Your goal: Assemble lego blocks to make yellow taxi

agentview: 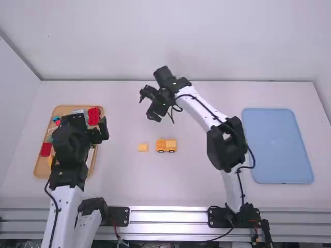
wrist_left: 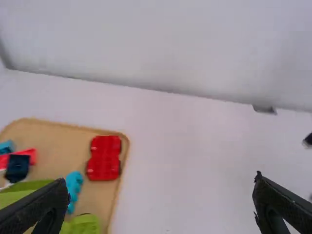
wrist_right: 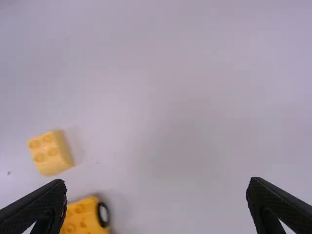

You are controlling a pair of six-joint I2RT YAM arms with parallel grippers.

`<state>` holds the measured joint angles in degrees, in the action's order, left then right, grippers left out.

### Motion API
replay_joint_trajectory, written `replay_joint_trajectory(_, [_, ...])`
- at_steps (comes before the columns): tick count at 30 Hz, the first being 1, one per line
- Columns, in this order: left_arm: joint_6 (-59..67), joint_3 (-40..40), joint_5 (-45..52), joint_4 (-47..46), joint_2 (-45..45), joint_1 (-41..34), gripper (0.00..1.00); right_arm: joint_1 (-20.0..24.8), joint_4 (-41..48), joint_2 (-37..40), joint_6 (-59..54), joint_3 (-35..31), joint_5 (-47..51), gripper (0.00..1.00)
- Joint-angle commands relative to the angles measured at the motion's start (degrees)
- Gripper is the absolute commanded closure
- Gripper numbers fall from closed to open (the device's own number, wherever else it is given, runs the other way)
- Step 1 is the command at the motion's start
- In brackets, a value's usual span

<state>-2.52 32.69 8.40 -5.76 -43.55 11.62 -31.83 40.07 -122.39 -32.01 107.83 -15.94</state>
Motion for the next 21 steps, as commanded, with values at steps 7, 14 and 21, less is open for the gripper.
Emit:
replay_joint_trajectory(7, [18.5,16.0,17.2,-12.6,-21.6,-0.5,0.01,4.4,-24.3,23.8,10.0,-32.1,5.3,0.02])
replay_joint_trajectory(14, [44.4,33.3,10.9,-36.0,-41.2,-8.0,0.01,12.6,-41.1,37.6,18.3,-52.1,5.3,0.01])
replay_joint_trajectory(21, [61.5,39.3,2.0,-46.1,-56.6,-16.7,0.01,18.3,-48.9,40.5,23.3,-59.5,5.2,0.02])
